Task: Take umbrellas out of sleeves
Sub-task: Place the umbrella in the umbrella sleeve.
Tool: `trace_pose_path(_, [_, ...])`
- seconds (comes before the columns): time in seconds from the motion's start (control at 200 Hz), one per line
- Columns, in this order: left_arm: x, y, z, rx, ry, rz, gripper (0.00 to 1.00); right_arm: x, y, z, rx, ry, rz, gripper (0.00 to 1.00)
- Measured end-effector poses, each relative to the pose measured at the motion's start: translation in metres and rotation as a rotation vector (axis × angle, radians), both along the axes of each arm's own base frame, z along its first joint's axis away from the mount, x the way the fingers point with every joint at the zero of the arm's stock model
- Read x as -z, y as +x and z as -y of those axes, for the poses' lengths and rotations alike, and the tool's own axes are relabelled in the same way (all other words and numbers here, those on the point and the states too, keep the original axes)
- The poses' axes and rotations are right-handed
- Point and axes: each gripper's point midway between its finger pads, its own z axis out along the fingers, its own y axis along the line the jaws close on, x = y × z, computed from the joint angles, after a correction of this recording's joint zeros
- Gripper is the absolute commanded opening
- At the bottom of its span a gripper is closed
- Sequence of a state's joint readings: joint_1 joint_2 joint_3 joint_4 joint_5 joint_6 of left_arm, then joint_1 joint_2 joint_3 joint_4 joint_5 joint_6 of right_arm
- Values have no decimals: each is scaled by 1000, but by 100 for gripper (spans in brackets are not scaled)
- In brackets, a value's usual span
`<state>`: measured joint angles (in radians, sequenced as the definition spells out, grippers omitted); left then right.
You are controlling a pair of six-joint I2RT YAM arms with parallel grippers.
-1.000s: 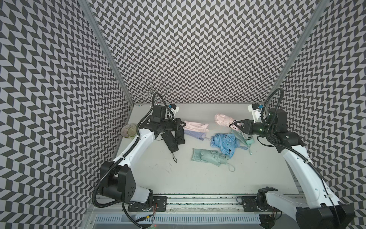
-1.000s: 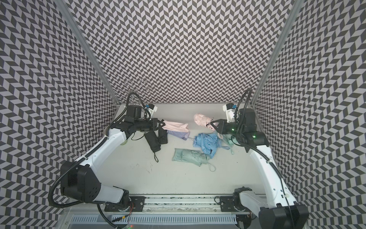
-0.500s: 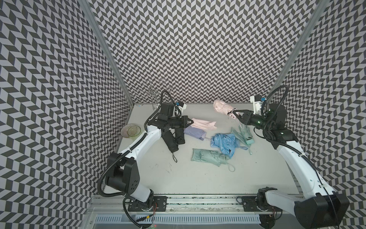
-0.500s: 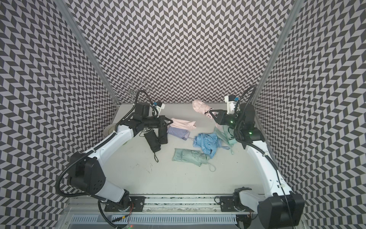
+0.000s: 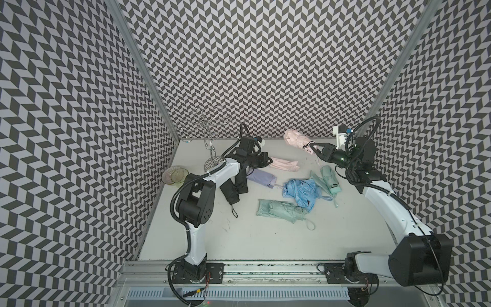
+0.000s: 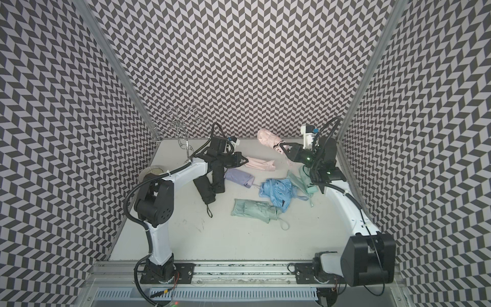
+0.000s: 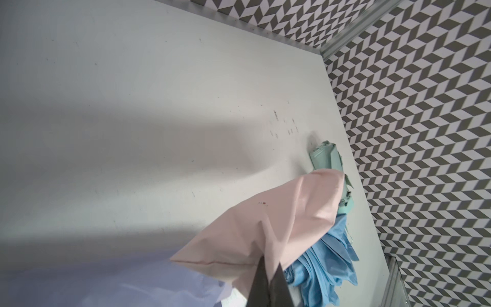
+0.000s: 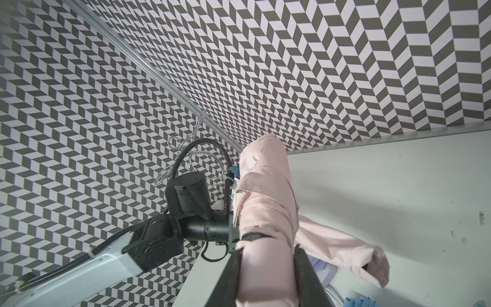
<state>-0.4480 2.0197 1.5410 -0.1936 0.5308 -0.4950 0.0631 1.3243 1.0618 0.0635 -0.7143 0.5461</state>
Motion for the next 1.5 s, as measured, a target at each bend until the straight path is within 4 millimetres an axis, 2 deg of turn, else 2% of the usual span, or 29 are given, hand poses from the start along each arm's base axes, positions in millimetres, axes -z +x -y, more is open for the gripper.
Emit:
trace_pose_path(0.2, [30, 24, 5, -16, 21, -24, 0, 24, 7, -4, -23, 9, -43, 0])
trace_pose_path(0.461, [42, 48, 10, -25, 21, -20, 0, 57, 12, -8, -57, 17, -124, 0])
trace_pose_path(0.541, [43, 53, 10, -26, 19, -20, 7, 68, 15, -10, -67, 19, -148, 0])
trace_pose_path(0.596, [45, 54, 10, -25, 20, -20, 20, 77, 17, -10, -70, 20, -165, 0])
trace_pose_path(0.671, [48, 54, 10, -24, 16, -35, 26, 89, 20, -11, -74, 21, -190, 0])
trace_pose_path(0.806, [55, 53, 7, -25, 19, -60, 44, 106, 25, -12, -79, 28, -225, 0])
trace_pose_path(1.017, [61, 54, -5, -42, 34, -90, 62, 125, 36, -14, -82, 44, -249, 0])
trace_pose_path(1.247, [51, 50, -23, -68, 47, -98, 67, 161, 52, -22, -94, 53, -310, 0])
trace_pose_path(1.392, [31, 41, -32, -78, 46, -83, 68, 183, 58, -32, -112, 48, -343, 0])
trace_pose_path(1.502, [11, 28, -32, -68, 39, -60, 68, 200, 61, -36, -120, 42, -365, 0])
